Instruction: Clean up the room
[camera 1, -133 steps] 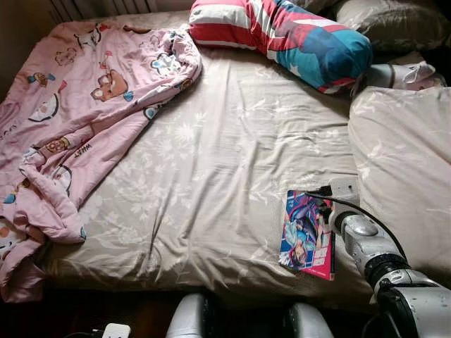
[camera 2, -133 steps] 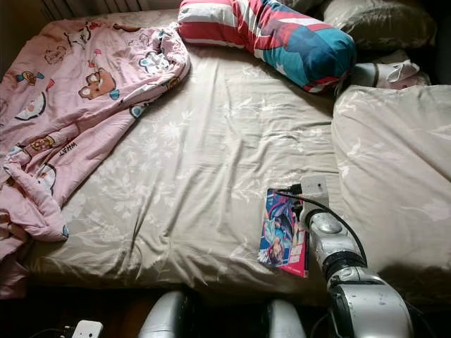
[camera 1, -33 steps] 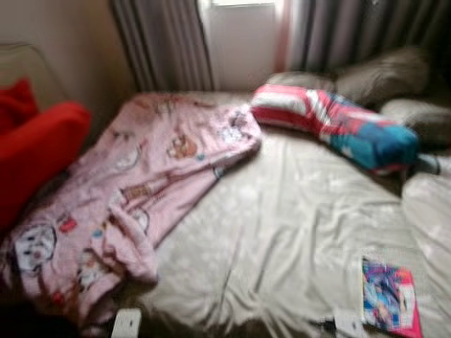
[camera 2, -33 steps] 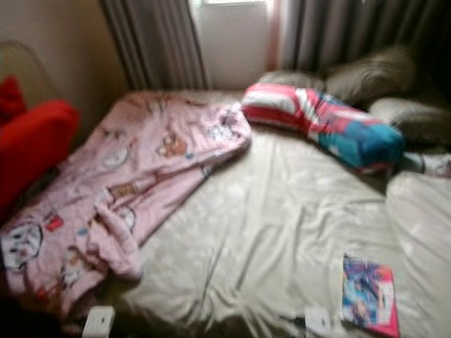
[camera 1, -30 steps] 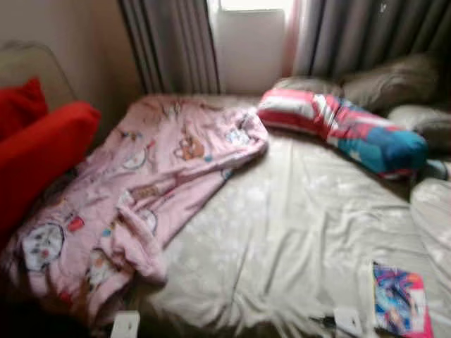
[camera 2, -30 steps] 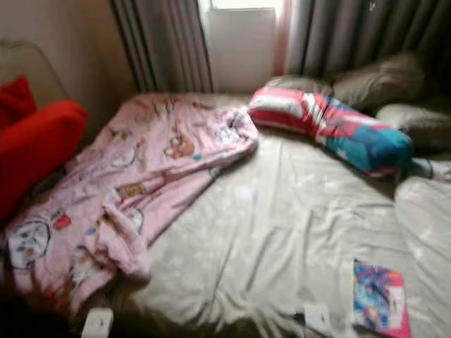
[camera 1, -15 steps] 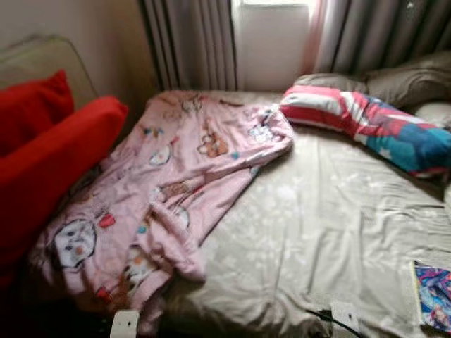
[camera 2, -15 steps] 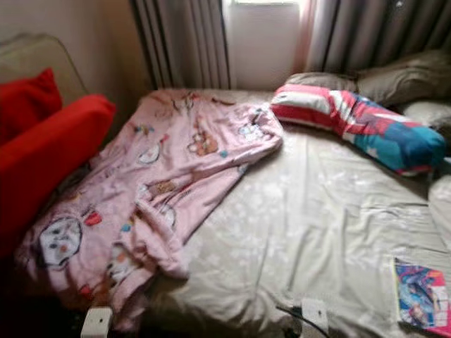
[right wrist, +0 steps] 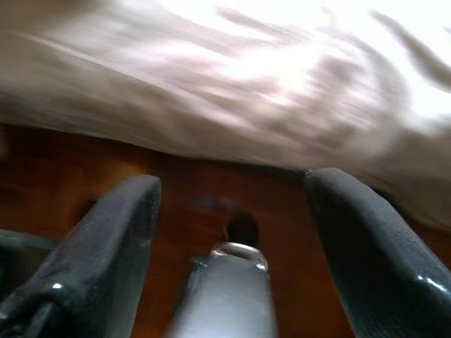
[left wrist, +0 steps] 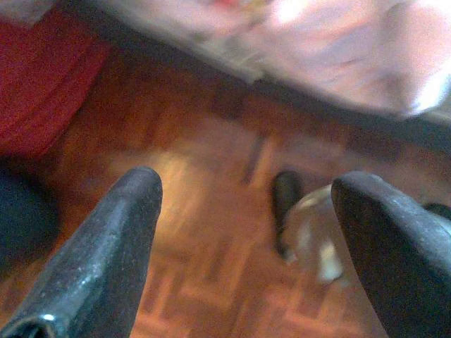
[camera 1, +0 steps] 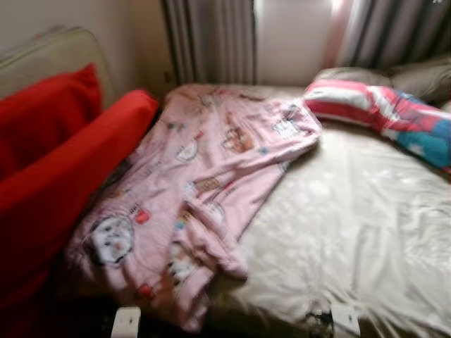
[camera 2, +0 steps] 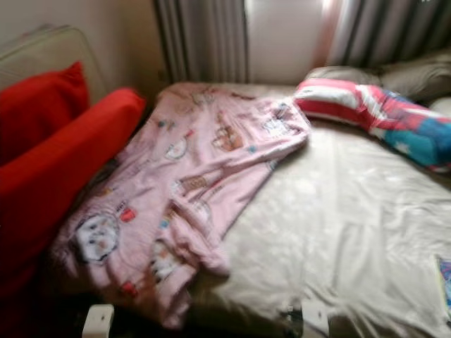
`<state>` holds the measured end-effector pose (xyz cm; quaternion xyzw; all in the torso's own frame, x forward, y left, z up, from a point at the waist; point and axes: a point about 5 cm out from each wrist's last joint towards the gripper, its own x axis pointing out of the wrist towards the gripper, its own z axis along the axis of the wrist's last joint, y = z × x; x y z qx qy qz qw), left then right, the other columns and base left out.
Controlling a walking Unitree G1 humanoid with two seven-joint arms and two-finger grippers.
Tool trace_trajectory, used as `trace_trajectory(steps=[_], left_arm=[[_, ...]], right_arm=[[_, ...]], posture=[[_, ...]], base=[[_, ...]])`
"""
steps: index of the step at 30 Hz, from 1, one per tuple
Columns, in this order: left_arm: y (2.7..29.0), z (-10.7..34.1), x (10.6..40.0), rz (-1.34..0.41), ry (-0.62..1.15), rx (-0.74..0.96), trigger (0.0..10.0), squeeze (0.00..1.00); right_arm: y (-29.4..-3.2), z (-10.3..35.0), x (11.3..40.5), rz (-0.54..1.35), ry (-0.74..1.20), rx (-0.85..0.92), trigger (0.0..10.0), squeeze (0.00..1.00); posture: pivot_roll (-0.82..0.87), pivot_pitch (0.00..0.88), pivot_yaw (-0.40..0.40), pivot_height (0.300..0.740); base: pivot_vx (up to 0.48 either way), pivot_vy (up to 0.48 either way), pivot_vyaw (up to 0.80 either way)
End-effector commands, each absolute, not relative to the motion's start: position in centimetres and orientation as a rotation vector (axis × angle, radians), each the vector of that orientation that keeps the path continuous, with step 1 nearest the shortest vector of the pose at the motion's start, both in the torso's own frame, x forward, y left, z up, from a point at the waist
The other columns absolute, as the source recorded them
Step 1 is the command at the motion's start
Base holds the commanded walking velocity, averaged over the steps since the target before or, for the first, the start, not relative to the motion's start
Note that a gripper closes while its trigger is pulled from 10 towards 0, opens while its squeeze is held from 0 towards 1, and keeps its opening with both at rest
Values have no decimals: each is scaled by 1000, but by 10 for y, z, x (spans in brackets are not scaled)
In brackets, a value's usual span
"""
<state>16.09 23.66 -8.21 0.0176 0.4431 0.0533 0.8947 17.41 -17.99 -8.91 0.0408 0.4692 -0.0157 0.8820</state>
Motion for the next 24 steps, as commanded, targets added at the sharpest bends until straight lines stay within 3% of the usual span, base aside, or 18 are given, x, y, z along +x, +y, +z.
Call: trace_trajectory(steps=[1,17,24], left_arm=[[232,-84,160,106,924,24,10000,0],[231,-83,161,104,917,24,10000,0],[231,-83,162,104,908,14,10000,0]], right_arm=[[-190,-89,172,-52,977,72,10000,0],[-190,-86,176,-39,953,71,10000,0],[-191,-86,176,-48,949,76,10000,0]], posture=[[-33,39,35,740],[-32,48,33,740],[-28,49,34,740]], base=[[0,0,0],[0,0,0],[0,0,730]])
